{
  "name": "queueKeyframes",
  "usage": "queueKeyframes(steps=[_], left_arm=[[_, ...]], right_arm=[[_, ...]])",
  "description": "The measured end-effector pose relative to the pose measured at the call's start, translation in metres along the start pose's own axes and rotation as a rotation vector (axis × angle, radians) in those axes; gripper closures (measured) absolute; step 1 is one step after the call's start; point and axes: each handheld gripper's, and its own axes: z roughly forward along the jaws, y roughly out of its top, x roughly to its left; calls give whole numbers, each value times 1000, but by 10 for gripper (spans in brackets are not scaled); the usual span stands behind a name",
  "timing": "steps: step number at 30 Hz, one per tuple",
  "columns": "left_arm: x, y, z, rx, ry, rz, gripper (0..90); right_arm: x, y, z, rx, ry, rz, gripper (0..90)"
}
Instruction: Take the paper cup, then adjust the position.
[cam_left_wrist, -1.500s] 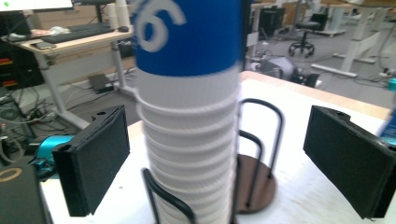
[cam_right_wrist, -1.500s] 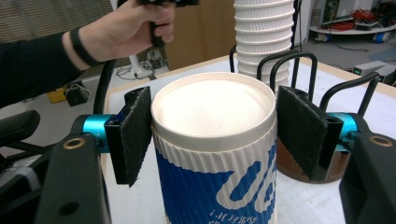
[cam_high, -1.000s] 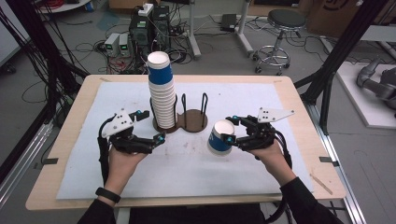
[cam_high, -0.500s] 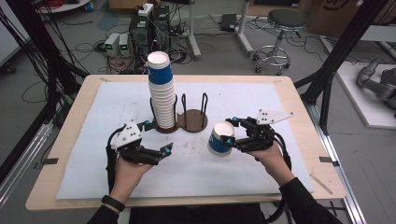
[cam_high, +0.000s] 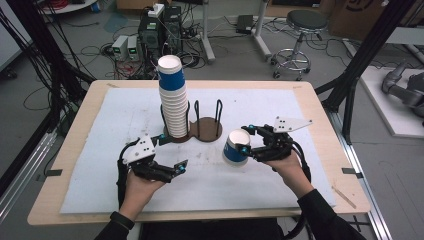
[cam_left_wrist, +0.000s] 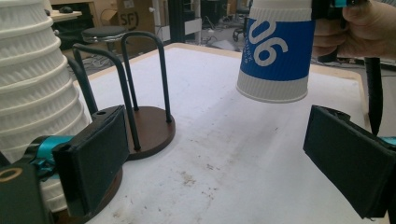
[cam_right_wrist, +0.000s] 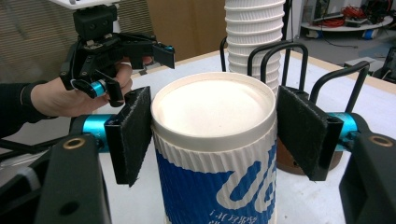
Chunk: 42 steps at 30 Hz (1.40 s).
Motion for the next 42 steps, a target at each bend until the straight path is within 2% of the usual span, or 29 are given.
queueKeyframes(steps=[5, 8, 10, 15, 22, 25, 28, 32, 34, 39, 42], left_arm=[[-2, 0, 7, 19, -24, 0, 71], [-4, -1, 10, 40, -29, 18, 71], [-4, 0, 12, 32, -42, 11, 71], [-5, -1, 21, 47, -65, 14, 71], [-13, 2, 40, 64, -142, 8, 71], [-16, 5, 48, 64, -163, -11, 71], [-19, 7, 58, 76, -175, 1, 71], [-24, 7, 71, 69, -227, -5, 71], [-27, 7, 76, 75, -235, -1, 71], [-31, 6, 88, 56, -281, -24, 71], [-35, 6, 95, 59, -295, -16, 71]], right_arm=[[0, 0, -1, -2, -4, -2, 302], [2, -1, -2, -2, -5, -6, 302], [2, 0, -3, -6, -2, -6, 302], [2, -1, -3, -4, -1, -4, 302], [3, -1, -2, -6, 18, -12, 302], [5, -1, -2, -6, 27, -16, 302], [8, -1, -3, -6, 41, -15, 302], [10, -2, -3, -10, 57, -12, 302], [10, -3, -2, -14, 62, -16, 302], [12, -3, 1, -17, 79, -7, 302], [13, -3, 3, -8, 91, -3, 302]])
